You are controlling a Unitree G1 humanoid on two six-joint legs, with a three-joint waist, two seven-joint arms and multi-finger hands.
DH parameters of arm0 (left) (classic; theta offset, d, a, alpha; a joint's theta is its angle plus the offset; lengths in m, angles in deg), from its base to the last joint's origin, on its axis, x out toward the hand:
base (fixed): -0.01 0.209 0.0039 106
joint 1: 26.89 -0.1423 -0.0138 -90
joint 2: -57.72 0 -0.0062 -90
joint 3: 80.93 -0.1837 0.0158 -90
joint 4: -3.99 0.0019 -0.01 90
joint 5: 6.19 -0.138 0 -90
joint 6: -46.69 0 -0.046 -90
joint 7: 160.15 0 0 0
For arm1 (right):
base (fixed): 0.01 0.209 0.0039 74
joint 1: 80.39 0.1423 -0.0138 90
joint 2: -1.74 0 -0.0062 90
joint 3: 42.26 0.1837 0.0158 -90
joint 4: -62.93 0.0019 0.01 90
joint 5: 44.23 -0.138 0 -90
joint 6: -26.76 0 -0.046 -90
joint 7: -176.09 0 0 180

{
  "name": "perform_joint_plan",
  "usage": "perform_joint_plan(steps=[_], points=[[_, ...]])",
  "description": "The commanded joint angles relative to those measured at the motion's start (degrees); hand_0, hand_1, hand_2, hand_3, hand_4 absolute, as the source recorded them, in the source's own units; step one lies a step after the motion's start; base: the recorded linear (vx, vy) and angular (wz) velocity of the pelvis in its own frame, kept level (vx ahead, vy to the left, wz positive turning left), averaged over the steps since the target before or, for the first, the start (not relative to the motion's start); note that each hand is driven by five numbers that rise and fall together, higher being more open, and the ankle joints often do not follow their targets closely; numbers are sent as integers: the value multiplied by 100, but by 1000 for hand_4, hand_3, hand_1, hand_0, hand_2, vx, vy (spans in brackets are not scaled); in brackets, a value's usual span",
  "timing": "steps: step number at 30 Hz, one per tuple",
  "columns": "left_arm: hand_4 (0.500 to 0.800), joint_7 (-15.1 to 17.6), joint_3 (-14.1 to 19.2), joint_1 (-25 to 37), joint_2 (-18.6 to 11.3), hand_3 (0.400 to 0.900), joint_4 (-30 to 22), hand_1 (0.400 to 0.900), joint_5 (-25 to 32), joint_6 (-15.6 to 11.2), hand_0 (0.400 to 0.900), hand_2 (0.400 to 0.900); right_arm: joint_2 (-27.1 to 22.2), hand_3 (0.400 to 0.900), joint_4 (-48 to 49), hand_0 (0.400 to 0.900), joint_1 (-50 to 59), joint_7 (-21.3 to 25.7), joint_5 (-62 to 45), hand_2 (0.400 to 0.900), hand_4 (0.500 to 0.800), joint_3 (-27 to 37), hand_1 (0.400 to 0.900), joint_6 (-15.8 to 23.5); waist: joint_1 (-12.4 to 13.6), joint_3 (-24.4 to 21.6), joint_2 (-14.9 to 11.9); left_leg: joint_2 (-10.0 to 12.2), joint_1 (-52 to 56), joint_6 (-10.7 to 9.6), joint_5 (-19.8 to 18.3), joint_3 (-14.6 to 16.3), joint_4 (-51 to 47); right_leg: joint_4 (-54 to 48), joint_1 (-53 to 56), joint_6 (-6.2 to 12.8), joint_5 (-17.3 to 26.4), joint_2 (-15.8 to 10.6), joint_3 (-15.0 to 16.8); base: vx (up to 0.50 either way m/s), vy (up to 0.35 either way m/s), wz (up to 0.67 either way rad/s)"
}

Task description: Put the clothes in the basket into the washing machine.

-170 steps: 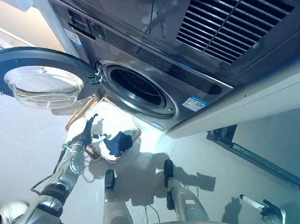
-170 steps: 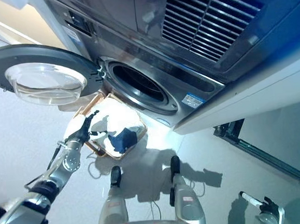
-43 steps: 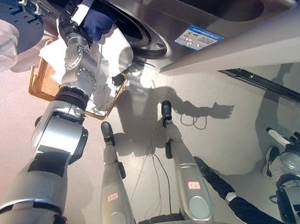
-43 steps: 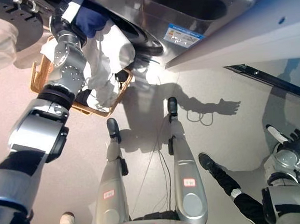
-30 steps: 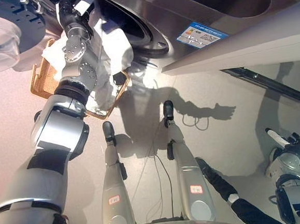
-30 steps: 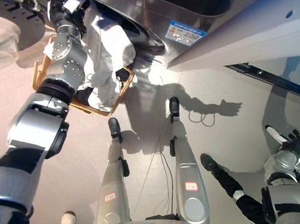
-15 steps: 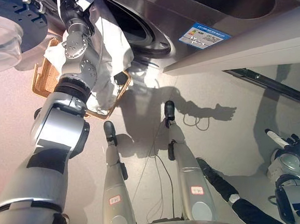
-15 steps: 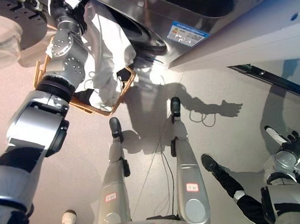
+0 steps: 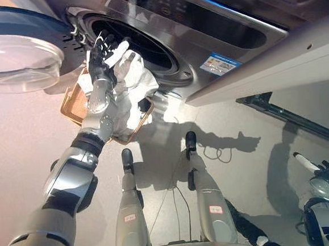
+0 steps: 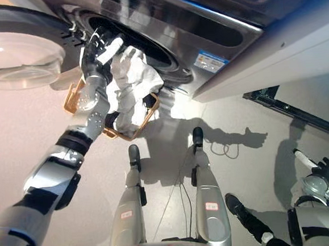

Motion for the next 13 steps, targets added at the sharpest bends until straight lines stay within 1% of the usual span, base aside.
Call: perform_joint_plan(steps=[1,2,3,5,7,10,13], points=[[800,-110,345,-26,-118,900,-36,900,-269,-619,900,900,-202,900,185,900,-1058,240,76,900,800,30,900,237,104,-569,8,-210,402,478,-607,-37,287,628,428,224,-518,79,115,38,22,7],[800,-122,393,-187,-123,900,-93,900,-285,-618,900,900,-146,900,285,900,-1109,237,84,900,800,30,900,238,126,-581,-20,-217,488,485,-633,-44,313,609,557,227,-538,80,103,61,6,8],[800,-166,415,-333,-55,900,-129,900,-229,-606,900,900,-74,900,323,900,-1166,227,76,900,800,16,900,226,159,-607,-60,-220,608,497,-654,-68,313,588,708,221,-555,83,77,57,9,9],[800,-184,444,-576,-39,900,-179,900,-343,-572,900,900,5,900,393,900,-1232,207,109,900,800,-3,900,204,209,-670,-110,-216,784,499,-654,-95,282,540,932,224,-582,90,56,68,-15,11],[800,-190,456,-702,-26,900,-142,900,-391,-524,900,900,71,900,459,900,-1309,188,145,900,800,-34,900,186,237,-720,-150,-190,956,498,-642,-121,231,497,1111,225,-607,100,18,56,-20,10],[800,-216,475,-954,-22,900,-248,900,-458,-455,900,900,177,900,616,900,-1430,192,198,900,800,-76,900,164,292,-803,-208,-156,1198,497,-628,-166,157,440,1365,218,-648,103,-50,41,-14,13],[800,-283,539,-1219,76,900,-372,900,-342,-421,900,900,284,900,737,900,-1506,194,207,900,800,-98,900,134,344,-922,-247,-158,1424,508,-651,-202,122,410,1605,226,-676,94,-104,38,-3,11]])
